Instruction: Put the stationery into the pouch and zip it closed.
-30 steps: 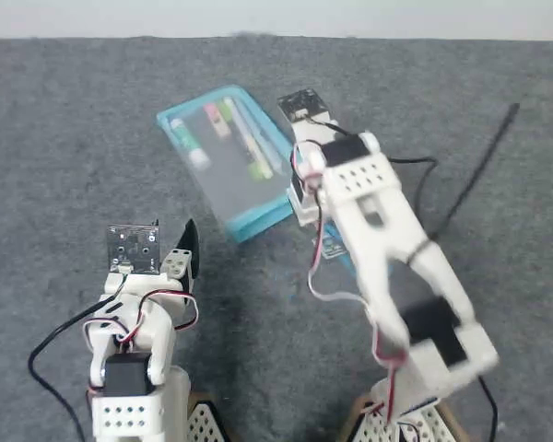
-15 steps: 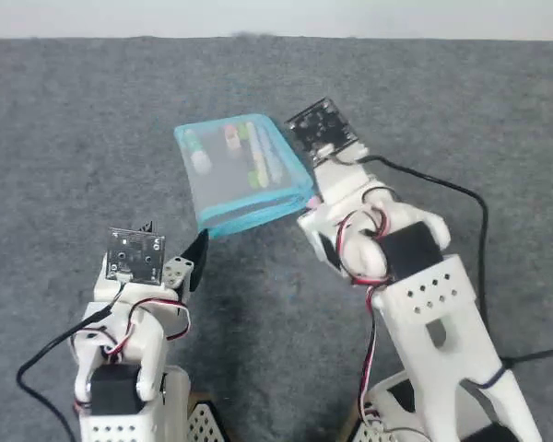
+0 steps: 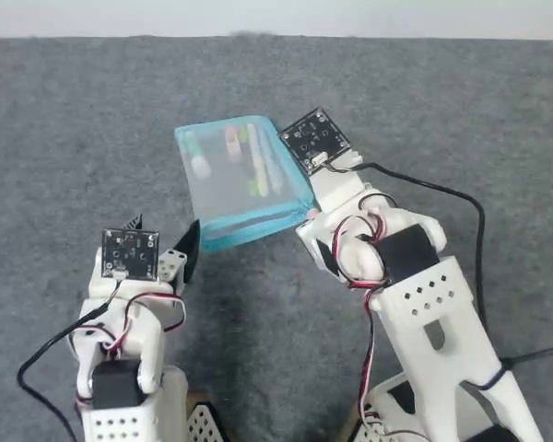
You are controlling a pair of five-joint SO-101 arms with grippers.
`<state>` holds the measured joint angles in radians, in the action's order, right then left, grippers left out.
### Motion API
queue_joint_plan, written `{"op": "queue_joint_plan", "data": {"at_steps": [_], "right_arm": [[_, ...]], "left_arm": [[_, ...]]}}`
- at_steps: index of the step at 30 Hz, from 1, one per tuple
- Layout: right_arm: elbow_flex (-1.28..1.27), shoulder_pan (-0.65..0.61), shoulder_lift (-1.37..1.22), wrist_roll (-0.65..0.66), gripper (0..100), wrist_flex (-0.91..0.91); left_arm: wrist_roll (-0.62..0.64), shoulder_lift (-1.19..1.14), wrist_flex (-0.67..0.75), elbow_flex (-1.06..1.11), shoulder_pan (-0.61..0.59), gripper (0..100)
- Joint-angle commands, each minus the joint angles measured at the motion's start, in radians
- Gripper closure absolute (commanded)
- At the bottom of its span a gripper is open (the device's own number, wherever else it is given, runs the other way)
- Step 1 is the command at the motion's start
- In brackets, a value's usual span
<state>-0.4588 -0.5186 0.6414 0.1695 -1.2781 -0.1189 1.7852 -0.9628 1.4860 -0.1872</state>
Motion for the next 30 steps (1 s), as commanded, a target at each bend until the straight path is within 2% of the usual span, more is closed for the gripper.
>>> {"op": "queue_joint_plan", "data": {"at_steps": [1, 7, 10, 17, 30], "right_arm": [[0.018, -0.001, 0.081, 0.017, 99.3, -0.002], [0.038, 0.007, 0.015, 0.008, 99.3, 0.007], [0.049, 0.007, -0.002, 0.008, 99.3, 0.022], [0.183, 0.001, -0.013, 0.006, 99.3, -0.067], [0.167, -0.062, -0.001, 0.0, 99.3, -0.137]], "left_arm": [[-0.014, -0.112, 0.072, -0.021, -0.003, 72], [-0.009, -0.137, -0.068, -0.165, -0.002, 72], [-0.014, -0.123, -0.087, -0.165, 0.002, 72], [-0.041, -0.13, -0.029, -0.077, 0.072, 72], [-0.015, -0.31, 0.15, -0.073, 0.02, 73]]}}
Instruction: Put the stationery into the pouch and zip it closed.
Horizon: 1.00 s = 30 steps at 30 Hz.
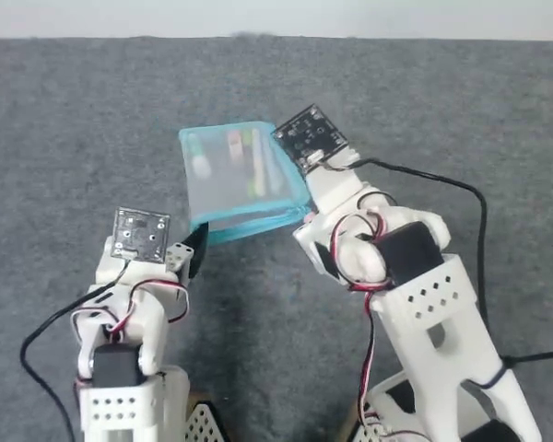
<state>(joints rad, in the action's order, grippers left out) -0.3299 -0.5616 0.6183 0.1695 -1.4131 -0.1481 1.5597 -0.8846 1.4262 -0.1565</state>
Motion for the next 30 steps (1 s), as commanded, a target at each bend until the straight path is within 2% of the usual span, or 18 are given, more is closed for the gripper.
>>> {"op": "queue_joint_plan", "data": {"at_steps": [1, 8, 10, 13, 15, 16, 21, 25, 30], "right_arm": [[0.043, -0.021, 0.022, 0.0, 99.3, -0.005], [0.034, -0.035, 0.097, 0.003, 99.3, -0.015], [0.002, -0.056, 0.125, 0.021, 99.3, -0.012], [-0.078, -0.081, 0.14, 0.031, 99.3, 0.015], [-0.157, -0.081, 0.15, 0.029, 99.3, 0.067], [-0.199, -0.081, 0.148, 0.028, 99.3, 0.102], [-0.485, -0.081, 0.14, -0.02, 99.2, 0.395], [-0.672, -0.082, 0.139, -0.034, 99.2, 0.645], [-0.723, -0.128, 0.137, -0.034, 99.1, 0.645]], "left_arm": [[0.014, -0.106, 0.087, -0.013, -0.011, 73], [0.017, -0.282, 0.233, -0.012, -0.012, 73], [0.017, -0.316, 0.27, -0.012, -0.008, 78], [0.018, -0.336, 0.299, -0.012, -0.006, 89], [0.02, -0.336, 0.299, -0.012, -0.006, 99], [0.023, -0.336, 0.301, -0.012, -0.006, 100], [0.095, -0.336, 0.295, -0.016, -0.006, 99], [0.098, -0.336, 0.222, -0.054, 0.014, 99], [0.135, -0.336, 0.176, -0.079, 0.057, 99]]}}
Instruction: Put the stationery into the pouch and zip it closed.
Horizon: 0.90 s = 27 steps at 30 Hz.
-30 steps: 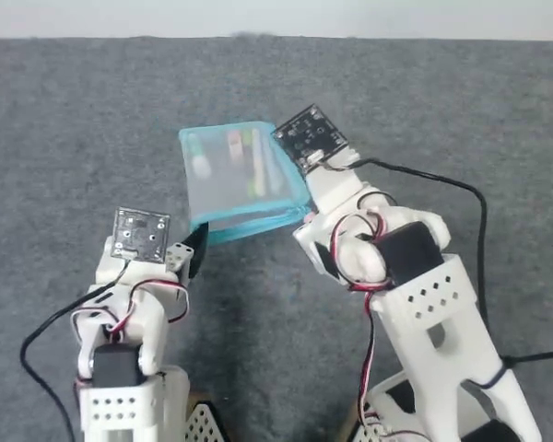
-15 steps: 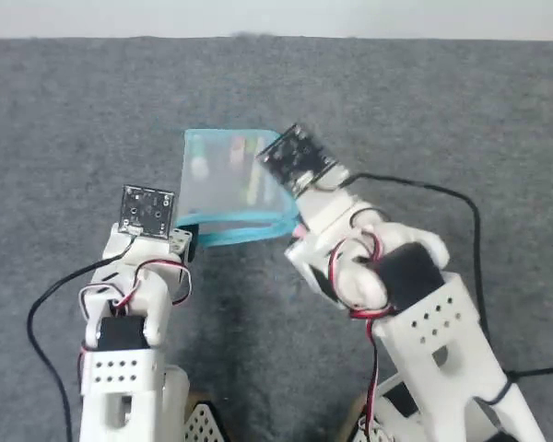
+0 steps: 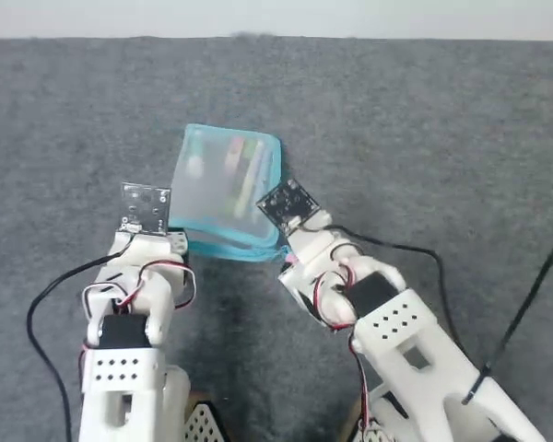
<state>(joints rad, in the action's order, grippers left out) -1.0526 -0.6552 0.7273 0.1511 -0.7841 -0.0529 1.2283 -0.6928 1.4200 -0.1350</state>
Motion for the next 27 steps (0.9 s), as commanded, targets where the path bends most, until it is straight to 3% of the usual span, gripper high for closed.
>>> {"op": "queue_joint_plan", "data": {"at_steps": [1, 8, 17, 27], "right_arm": [[0.003, -0.05, 0.03, -0.015, 99.1, 0.007], [-0.026, -0.093, 0.028, 0.014, 86.8, -0.002], [0.014, -0.087, -0.113, 0.014, 86.4, 0.001], [0.025, -0.085, -0.208, -0.031, 86.6, 0.183]], "left_arm": [[0.041, -0.005, -0.015, -0.073, 0.038, 99], [0.044, -0.005, -0.017, -0.076, 0.031, 99], [0.044, -0.005, -0.017, -0.076, 0.031, 99], [0.044, -0.005, -0.017, -0.076, 0.031, 99]]}}
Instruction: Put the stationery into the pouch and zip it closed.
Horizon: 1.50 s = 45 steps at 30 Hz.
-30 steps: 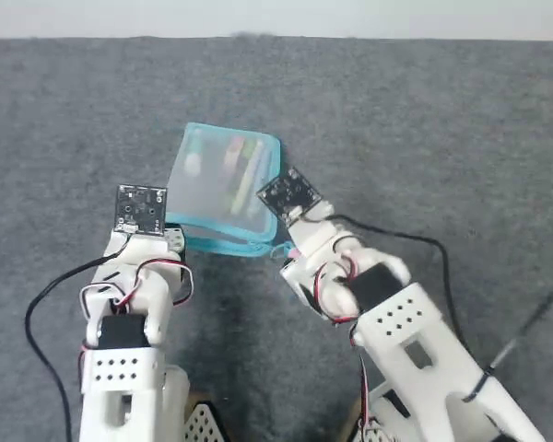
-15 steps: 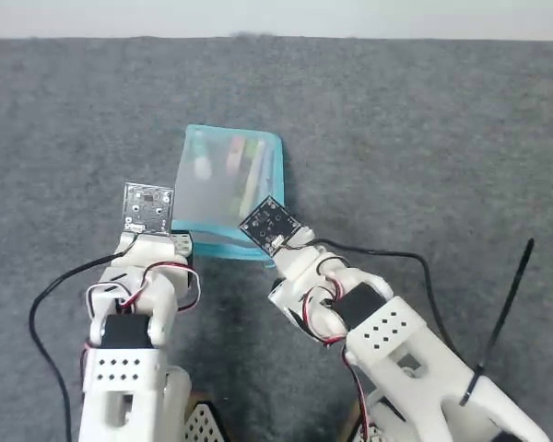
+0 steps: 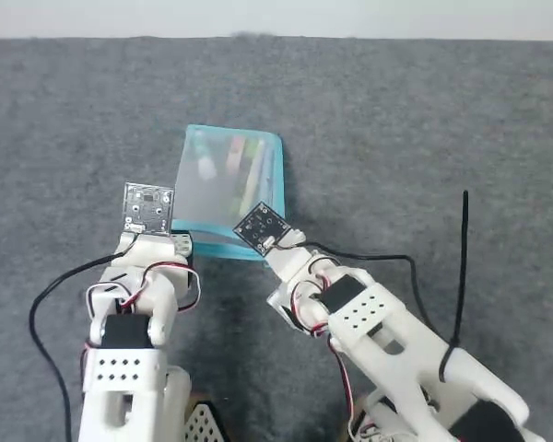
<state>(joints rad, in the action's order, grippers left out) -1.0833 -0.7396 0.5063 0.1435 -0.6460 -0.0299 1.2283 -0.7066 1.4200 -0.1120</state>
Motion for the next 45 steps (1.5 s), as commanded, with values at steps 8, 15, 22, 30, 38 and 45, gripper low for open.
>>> {"op": "queue_joint_plan", "data": {"at_steps": [8, 15, 22, 30, 38, 45], "right_arm": [[0.06, 0.028, 0.168, -0.021, 87.4, -0.054], [0.055, 0.038, 0.186, -0.02, 99.2, -0.07], [0.233, 0.028, 0.251, 0.077, 99.3, -0.309], [0.477, -0.182, 0.259, 0.086, 99.3, -0.433], [0.494, -0.3, 0.145, 0.098, 99.3, -0.329], [0.482, -0.351, 0.226, 0.092, 99.3, -0.397]], "left_arm": [[0.021, -0.005, -0.003, -0.076, 0.008, 99], [0.021, -0.005, -0.002, -0.076, 0.009, 99], [0.023, -0.008, -0.002, -0.073, 0.015, 99], [0.069, -0.012, 0.0, -0.07, 0.017, 99], [0.071, -0.011, 0.003, -0.054, 0.049, 99], [0.112, -0.011, 0.012, -0.058, 0.012, 99]]}}
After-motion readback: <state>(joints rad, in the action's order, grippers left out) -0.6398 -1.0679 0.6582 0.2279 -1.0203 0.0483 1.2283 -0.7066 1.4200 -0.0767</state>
